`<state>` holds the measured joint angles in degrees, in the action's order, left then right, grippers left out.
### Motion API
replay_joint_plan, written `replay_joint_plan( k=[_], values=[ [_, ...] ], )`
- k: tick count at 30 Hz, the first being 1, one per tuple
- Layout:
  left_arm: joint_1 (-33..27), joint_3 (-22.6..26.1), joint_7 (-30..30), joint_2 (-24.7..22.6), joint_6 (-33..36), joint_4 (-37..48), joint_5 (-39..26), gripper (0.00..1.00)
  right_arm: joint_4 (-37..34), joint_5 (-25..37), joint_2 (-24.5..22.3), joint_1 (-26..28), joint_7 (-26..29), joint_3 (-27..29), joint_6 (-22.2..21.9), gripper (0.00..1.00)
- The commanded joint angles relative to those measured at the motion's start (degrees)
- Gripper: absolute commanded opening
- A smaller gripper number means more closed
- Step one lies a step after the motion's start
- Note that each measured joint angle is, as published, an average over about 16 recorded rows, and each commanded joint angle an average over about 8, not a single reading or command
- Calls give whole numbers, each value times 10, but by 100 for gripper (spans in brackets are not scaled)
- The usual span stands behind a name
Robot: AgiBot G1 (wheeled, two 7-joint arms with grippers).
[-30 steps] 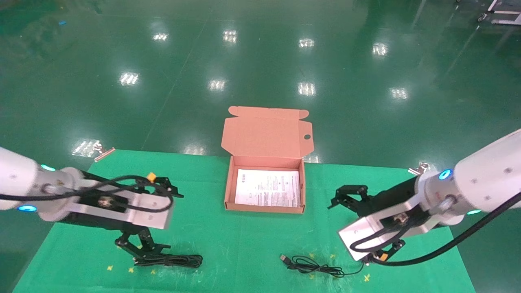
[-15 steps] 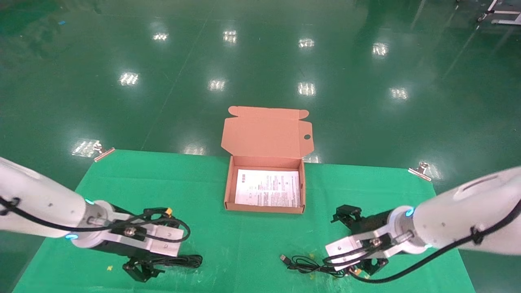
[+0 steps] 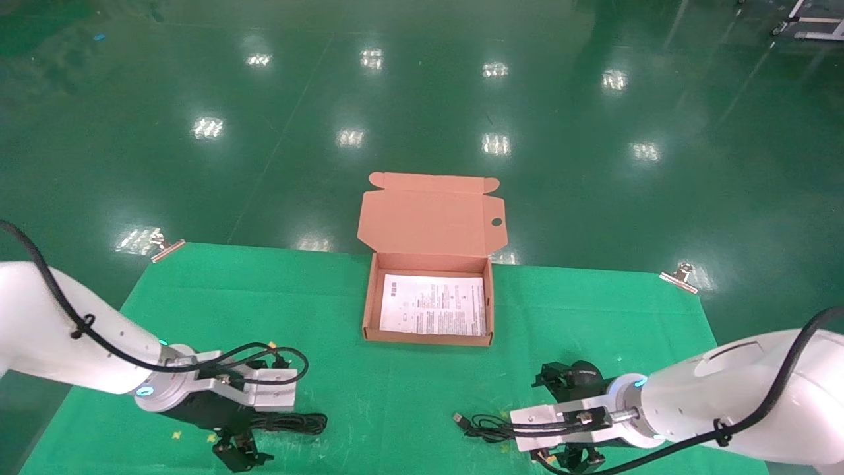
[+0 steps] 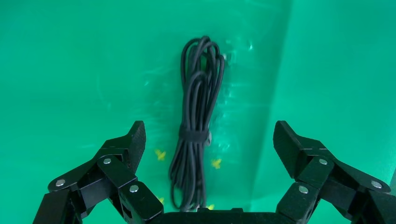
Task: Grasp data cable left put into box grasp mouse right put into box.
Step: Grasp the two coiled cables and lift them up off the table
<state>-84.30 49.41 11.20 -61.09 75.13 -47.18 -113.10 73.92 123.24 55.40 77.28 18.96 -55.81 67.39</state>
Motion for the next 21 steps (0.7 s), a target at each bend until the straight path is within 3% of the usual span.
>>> replay_joint_plan(
  k=[1,20,21],
  values=[
    [-2,-3,-4,-9,-9,34,5,100,-6,1,3,-7,12,3,-8,100],
    [-29,-15,-78,-66,-75,256,18,100,-119,-10,55,-23,7,5,-60,100],
    [-30,-16,-81,-67,-77,265,20,96,-123,-10,57,-23,6,5,-60,100]
  ],
)
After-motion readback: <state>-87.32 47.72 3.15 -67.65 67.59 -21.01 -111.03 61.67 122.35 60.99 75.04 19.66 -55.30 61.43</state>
